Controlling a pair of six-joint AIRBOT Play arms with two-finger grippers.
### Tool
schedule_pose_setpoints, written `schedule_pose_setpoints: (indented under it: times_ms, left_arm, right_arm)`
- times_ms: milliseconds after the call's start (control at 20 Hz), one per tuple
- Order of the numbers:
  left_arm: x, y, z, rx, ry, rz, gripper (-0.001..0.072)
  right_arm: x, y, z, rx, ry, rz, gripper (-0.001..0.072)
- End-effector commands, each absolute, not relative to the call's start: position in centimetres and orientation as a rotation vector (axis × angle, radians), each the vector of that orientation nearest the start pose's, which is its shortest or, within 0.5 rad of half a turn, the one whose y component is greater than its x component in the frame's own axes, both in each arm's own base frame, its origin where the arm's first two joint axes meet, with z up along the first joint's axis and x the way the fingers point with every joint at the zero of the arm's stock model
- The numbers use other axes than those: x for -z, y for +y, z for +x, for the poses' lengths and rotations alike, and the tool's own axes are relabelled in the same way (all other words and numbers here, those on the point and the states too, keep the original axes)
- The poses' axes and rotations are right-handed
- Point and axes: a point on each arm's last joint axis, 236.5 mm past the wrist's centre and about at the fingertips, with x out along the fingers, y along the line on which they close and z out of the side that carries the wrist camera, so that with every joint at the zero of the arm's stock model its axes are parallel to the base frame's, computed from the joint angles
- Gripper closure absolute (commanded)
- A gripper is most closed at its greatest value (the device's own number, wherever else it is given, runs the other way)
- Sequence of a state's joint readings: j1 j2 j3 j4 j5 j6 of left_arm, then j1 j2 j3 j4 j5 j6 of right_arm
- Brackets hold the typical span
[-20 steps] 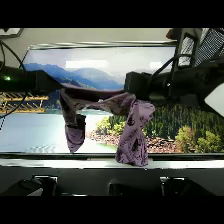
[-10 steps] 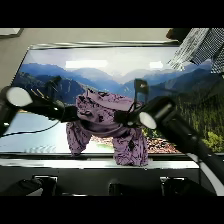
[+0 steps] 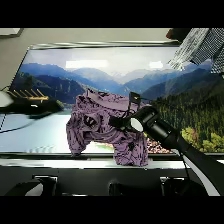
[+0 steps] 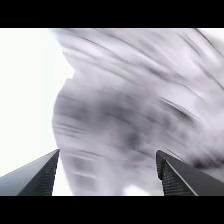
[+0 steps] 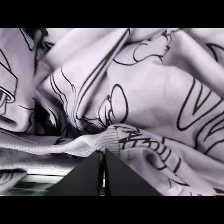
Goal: Fold the clothes and pants, and hang the long-sleeved shirts on hangers.
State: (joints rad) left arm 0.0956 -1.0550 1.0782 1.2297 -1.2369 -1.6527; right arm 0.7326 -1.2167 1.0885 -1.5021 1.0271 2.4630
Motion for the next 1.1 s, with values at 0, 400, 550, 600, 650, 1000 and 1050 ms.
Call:
schedule_pose_setpoints:
  times_ms: [0,400,550,600,650,1000,1050]
  left_arm:
    - [-9.0,12.4,31.2,-0.286,1.039,-0.391,0.0030]
    - [-7.7,30.0,26.2,-0.655,0.941,-0.583,0.0031]
    - [-6.4,35.6,25.3,-0.553,1.083,-0.482,0.0042]
    - [-5.7,37.2,25.1,-0.527,1.105,-0.444,0.0041]
    - [-4.8,38.2,24.8,-0.488,1.132,-0.386,0.0041]
    - [4.7,39.4,23.7,-0.335,1.319,-0.347,0.0042]
    - [5.6,39.5,23.8,-0.323,1.326,-0.344,0.0042]
  right_arm:
    - [-1.3,27.2,27.4,-0.132,1.346,0.378,0.0681]
    - [-1.1,27.3,26.4,-0.143,1.387,0.367,0.0681]
    - [-0.9,26.9,26.1,-0.141,1.402,0.342,0.0681]
    - [-0.9,26.9,26.1,-0.140,1.403,0.342,0.0681]
    - [-0.9,26.9,26.0,-0.139,1.405,0.341,0.0681]
    - [-0.8,26.7,25.8,-0.133,1.414,0.335,0.0680]
    - [-0.8,26.7,25.8,-0.130,1.414,0.339,0.0680]
